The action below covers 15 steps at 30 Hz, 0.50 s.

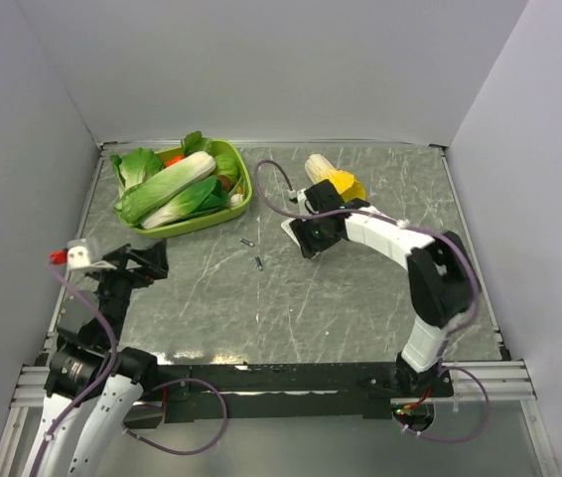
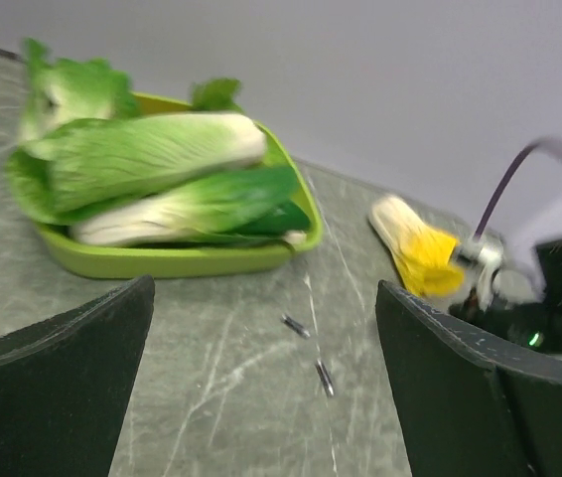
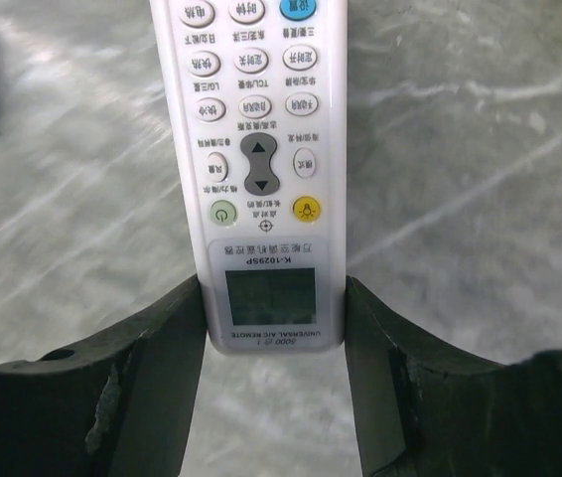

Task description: Load the batteries into the remote control

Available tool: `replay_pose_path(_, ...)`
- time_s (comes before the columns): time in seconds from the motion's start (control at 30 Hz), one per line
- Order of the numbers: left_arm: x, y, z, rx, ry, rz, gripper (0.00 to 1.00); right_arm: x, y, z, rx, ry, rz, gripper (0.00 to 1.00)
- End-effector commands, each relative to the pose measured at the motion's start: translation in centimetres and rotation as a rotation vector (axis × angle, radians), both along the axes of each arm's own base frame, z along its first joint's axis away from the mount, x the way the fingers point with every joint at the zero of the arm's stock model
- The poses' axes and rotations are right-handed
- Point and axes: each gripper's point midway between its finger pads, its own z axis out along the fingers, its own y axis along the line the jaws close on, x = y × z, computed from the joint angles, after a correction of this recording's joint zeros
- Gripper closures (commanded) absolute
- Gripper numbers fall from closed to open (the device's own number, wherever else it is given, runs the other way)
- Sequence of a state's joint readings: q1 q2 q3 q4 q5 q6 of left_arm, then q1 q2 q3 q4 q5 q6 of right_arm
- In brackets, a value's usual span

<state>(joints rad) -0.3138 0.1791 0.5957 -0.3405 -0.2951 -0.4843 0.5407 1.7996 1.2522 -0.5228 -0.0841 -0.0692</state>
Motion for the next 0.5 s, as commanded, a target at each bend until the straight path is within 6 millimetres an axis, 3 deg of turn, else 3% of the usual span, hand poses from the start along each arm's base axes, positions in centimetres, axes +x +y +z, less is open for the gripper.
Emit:
replay_pose_path(0.0, 0.9, -4.8, 1.0, 0.125, -0.039, -0.256, 0.03, -2.5, 2.0, 8.0, 0.176, -0.145, 0.102, 0.85)
replay_pose_path(0.07, 1.0, -6.4, 0.8, 0.125, -0.027, -0.343, 0.03, -4.2, 2.3, 8.7, 0.198, -0.162, 0.137, 0.85)
replay_pose_path(0.13, 1.1, -8.5, 0.5, 0.098, 0.003, -0.453, 0.03, -6.0, 3.1, 11.1, 0.254, -0.214, 0.195, 0.85)
replay_pose_path(0.17, 1.2, -9.1, 0.5, 0.078, 0.019, -0.481, 0.03, -7.0, 3.2, 11.0, 0.265, -0.218, 0.213, 0.85)
replay_pose_path(0.2, 1.6, -10.0, 0.0, 0.019, 0.066, -0.512, 0.03, -7.9, 3.7, 12.7, 0.307, -0.265, 0.242, 0.85)
replay_pose_path(0.27, 1.2, -12.0, 0.5, -0.04, 0.07, -0.631, 0.03, -9.6, 4.3, 13.1, 0.351, -0.279, 0.278, 0.85)
replay_pose_path(0.3, 1.3, -13.0, 0.1, -0.12, 0.121, -0.668, 0.03, -10.5, 4.9, 14.6, 0.398, -0.321, 0.304, 0.85)
replay_pose_path(0.47, 1.1, -16.1, 1.2, -0.392, 0.176, -0.836, 0.03, -13.2, 5.6, 15.4, 0.459, -0.366, 0.354, 0.85)
